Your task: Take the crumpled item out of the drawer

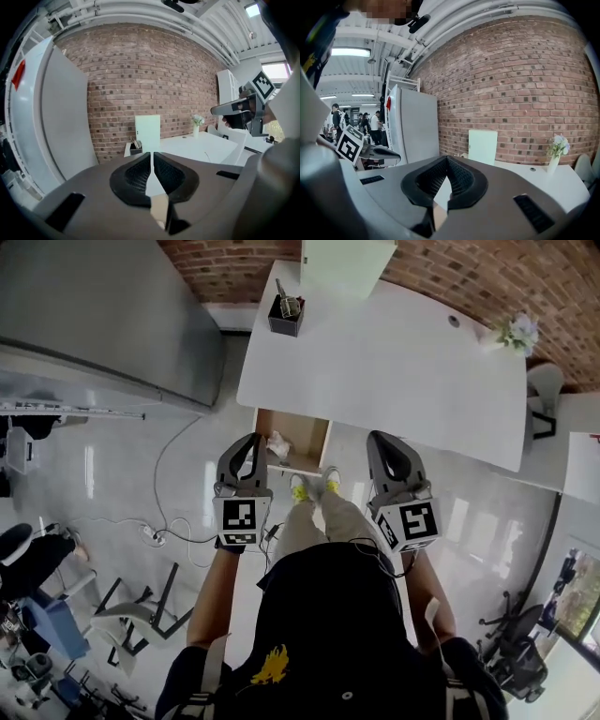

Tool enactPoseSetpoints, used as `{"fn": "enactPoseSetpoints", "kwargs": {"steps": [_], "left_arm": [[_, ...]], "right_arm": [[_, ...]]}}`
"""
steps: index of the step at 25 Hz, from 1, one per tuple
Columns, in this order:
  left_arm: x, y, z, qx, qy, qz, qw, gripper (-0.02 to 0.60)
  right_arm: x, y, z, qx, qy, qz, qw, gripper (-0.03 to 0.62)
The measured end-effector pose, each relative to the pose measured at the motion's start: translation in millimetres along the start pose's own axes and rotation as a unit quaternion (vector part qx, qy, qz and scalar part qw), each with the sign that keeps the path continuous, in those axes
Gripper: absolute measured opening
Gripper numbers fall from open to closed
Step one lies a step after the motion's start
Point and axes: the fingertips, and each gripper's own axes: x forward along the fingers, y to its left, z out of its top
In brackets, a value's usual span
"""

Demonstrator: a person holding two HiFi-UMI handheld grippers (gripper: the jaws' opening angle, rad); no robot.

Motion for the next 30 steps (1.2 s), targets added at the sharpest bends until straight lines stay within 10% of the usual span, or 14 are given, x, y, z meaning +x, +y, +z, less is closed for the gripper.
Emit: {"fn": "enactPoseSetpoints", "kwargs": {"steps": [10,23,30], "left_arm": [[87.4,-37.0,-177.4,0.006,0.185,-0.099,0.9778,0.249],[175.9,-63.8,-479.4,-0.009,0.435,-0.138,0.8895,0.328],[190.9,-81.5,-560.8,-0.058,0.534,-0.136,0.8327,0.328]], "right_arm": [[29.0,0.1,-89.2,0.014,0.063,0.021,0.998,0.026],[91.1,-7.1,-287.0,0.093,0.137,-0.032,0.986,0.026],[83.8,-0.9,-341.1,0.122,0.169,-0.031,0.978,0.026]]}}
